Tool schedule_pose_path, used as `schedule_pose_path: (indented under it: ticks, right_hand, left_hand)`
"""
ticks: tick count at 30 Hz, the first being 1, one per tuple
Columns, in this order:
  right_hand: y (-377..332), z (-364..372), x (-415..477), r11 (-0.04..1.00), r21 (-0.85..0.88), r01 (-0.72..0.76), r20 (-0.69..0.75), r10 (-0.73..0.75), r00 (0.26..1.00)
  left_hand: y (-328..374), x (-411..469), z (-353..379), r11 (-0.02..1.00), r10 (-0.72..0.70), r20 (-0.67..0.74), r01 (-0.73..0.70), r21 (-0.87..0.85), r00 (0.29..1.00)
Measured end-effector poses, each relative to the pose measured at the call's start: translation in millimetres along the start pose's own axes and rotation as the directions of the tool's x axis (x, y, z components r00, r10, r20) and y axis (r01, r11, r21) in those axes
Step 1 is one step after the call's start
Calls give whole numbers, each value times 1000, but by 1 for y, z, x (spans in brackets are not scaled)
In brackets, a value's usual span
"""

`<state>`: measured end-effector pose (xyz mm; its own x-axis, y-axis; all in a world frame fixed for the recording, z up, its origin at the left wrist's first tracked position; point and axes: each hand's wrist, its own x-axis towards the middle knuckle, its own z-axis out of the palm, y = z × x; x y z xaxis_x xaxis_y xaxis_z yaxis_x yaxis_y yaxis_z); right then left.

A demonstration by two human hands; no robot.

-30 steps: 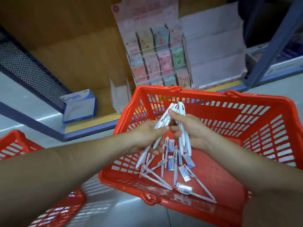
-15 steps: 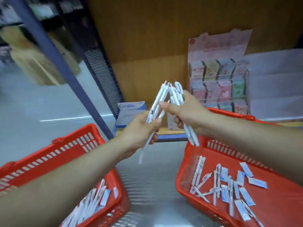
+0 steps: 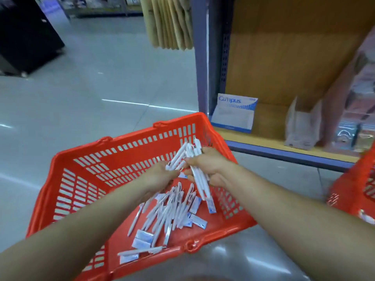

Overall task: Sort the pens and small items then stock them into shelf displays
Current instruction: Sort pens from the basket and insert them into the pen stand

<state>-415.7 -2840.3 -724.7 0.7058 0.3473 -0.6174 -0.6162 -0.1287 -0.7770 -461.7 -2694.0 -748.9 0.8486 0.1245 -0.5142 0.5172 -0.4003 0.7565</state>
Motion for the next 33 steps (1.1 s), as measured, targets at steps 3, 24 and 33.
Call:
schedule_pose_path:
  ticks: [3, 24, 33]
  right_hand:
    - [35, 18, 30, 996, -27, -86, -82, 84, 993]
    - [-3, -27, -11, 634, -712, 301, 148, -284, 947]
    - [-57, -152, -121, 552, -761, 341, 38, -487, 873]
  left_hand:
    - [-38, 12, -1, 995, -96, 13, 95, 22, 995]
    - [-14, 28, 6, 925, 335, -103, -306, 226, 937]
    - [142, -11, 66, 752, 638, 144, -653, 90, 756]
